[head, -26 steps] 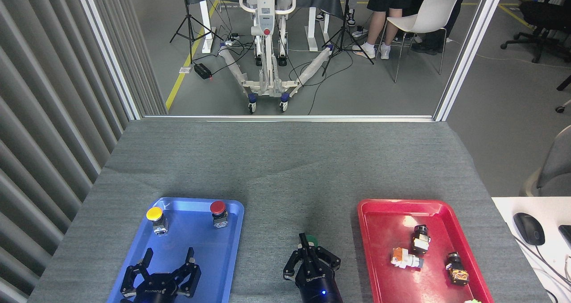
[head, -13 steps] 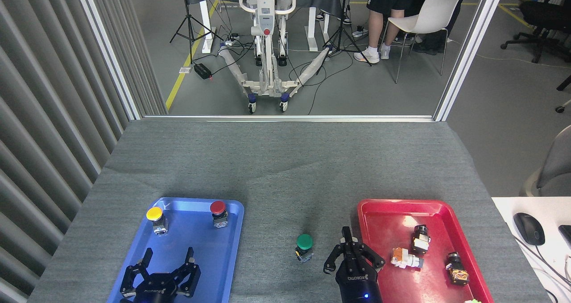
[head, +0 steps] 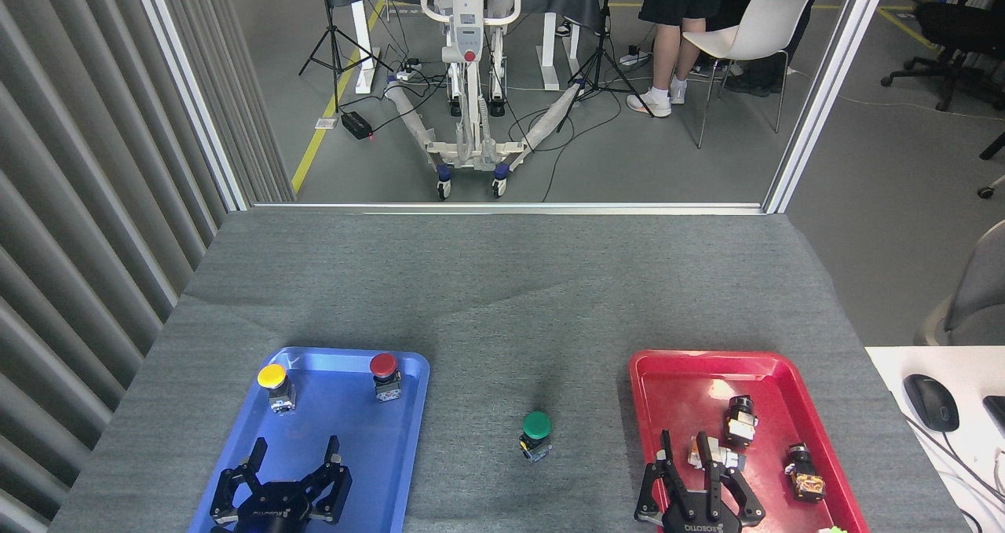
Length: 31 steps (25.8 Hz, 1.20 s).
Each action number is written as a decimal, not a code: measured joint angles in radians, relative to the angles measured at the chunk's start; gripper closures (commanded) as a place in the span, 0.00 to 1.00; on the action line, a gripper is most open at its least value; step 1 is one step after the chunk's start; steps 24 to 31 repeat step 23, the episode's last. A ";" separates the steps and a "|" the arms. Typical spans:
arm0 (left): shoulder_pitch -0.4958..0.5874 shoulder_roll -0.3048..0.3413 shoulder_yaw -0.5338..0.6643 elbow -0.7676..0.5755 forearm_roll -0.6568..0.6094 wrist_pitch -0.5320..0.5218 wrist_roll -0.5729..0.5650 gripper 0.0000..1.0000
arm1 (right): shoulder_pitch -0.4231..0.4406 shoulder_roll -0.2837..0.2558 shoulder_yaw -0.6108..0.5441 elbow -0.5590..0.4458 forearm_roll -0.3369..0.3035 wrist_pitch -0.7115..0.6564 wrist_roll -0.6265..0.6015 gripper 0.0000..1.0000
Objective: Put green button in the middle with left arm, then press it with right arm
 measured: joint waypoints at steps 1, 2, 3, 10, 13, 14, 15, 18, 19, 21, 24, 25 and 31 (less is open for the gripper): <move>0.000 0.000 0.000 0.000 0.000 0.000 0.000 0.00 | 0.005 -0.001 -0.006 -0.006 -0.016 0.000 0.000 0.00; -0.001 0.000 0.000 0.000 0.000 0.000 0.000 0.00 | 0.009 -0.001 -0.011 -0.011 -0.035 -0.001 0.000 0.00; -0.001 0.000 0.000 0.000 0.000 0.000 0.000 0.00 | 0.013 -0.001 -0.016 -0.014 -0.055 -0.002 0.003 0.00; -0.001 0.000 0.002 0.000 0.000 0.000 0.000 0.00 | 0.020 -0.016 -0.029 -0.026 -0.128 -0.006 0.009 0.00; -0.001 0.000 0.003 -0.001 0.001 0.000 0.000 0.00 | 0.024 -0.023 -0.029 -0.028 -0.132 -0.007 0.006 0.00; -0.001 0.000 0.003 -0.001 0.001 0.000 0.000 0.00 | 0.025 -0.025 -0.029 -0.029 -0.133 -0.009 0.001 0.00; -0.001 0.000 0.003 -0.002 0.001 0.000 0.000 0.00 | 0.026 -0.027 -0.029 -0.029 -0.133 -0.011 -0.001 0.00; -0.001 0.000 0.003 -0.002 0.002 0.000 -0.003 0.00 | 0.030 -0.032 -0.029 -0.030 -0.132 -0.025 -0.003 0.00; -0.001 0.000 0.003 -0.002 0.002 0.000 -0.004 0.00 | 0.032 -0.034 -0.029 -0.030 -0.131 -0.030 -0.004 0.00; -0.001 0.000 0.004 -0.003 0.002 -0.001 -0.004 0.00 | 0.034 -0.036 -0.028 -0.030 -0.128 -0.039 -0.004 0.00; 0.000 0.000 0.005 -0.006 0.001 0.000 -0.004 0.00 | 0.036 -0.038 -0.028 -0.030 -0.125 -0.046 -0.004 0.00; 0.000 0.000 0.005 -0.006 0.001 0.000 -0.004 0.00 | 0.036 -0.038 -0.028 -0.030 -0.125 -0.046 -0.004 0.00; 0.000 0.000 0.005 -0.006 0.001 0.000 -0.004 0.00 | 0.036 -0.038 -0.028 -0.030 -0.125 -0.046 -0.004 0.00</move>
